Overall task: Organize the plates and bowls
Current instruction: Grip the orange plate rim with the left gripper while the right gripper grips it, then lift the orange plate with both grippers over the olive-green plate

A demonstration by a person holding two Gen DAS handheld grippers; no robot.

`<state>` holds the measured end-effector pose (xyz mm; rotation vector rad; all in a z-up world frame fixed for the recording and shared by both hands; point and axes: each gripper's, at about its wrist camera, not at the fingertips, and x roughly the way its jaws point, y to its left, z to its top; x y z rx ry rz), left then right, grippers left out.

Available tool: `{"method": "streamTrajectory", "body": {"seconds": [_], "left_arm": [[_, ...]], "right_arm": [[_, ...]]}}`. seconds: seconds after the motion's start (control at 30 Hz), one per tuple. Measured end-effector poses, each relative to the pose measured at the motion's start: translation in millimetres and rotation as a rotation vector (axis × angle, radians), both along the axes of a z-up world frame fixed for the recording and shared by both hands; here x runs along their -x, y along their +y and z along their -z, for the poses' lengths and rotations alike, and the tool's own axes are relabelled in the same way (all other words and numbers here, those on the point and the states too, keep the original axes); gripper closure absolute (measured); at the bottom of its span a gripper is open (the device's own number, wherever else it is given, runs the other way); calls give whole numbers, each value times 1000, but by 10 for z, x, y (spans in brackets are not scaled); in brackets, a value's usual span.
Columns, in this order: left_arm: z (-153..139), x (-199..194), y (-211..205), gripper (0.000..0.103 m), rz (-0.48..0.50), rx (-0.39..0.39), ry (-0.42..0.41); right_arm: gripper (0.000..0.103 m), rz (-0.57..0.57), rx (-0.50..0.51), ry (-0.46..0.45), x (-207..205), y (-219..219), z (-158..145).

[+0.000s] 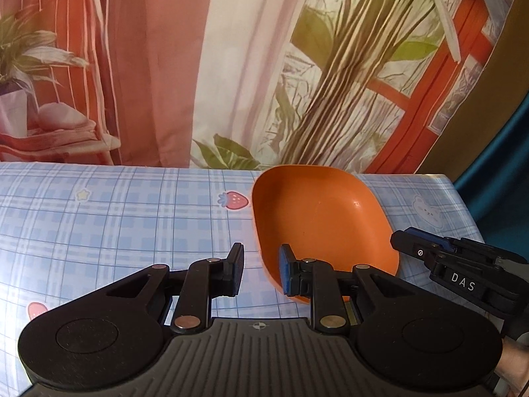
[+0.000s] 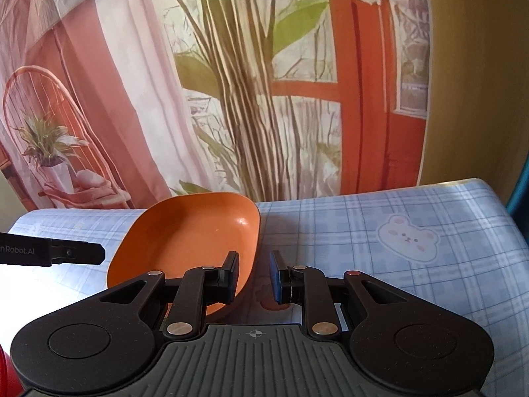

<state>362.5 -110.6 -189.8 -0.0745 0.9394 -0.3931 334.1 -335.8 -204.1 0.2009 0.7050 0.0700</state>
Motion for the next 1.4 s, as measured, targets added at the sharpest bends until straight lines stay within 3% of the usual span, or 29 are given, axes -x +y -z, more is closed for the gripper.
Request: {"method": "streamTrajectory", "body": {"seconds": [0.47, 0.5, 0.53, 0.6, 0.97, 1.4], "left_arm": [[222, -154, -63, 79, -6, 48, 52], [229, -157, -64, 81, -4, 51, 53], [229, -154, -74, 89, -1, 44, 51], [221, -138, -94, 92, 5, 25, 40], [-191, 56, -69, 92, 20, 13, -34], [-590, 723, -20, 91, 38, -9, -85]], "right_arm": [[83, -16, -5, 41, -183, 73, 192], [83, -14, -11, 44, -193, 68, 204], [84, -14, -16, 45, -198, 65, 212], [92, -17, -20, 47, -199, 77, 217], [92, -15, -10, -7, -67, 128, -95], [92, -22, 12, -63, 538, 215, -566]]}}
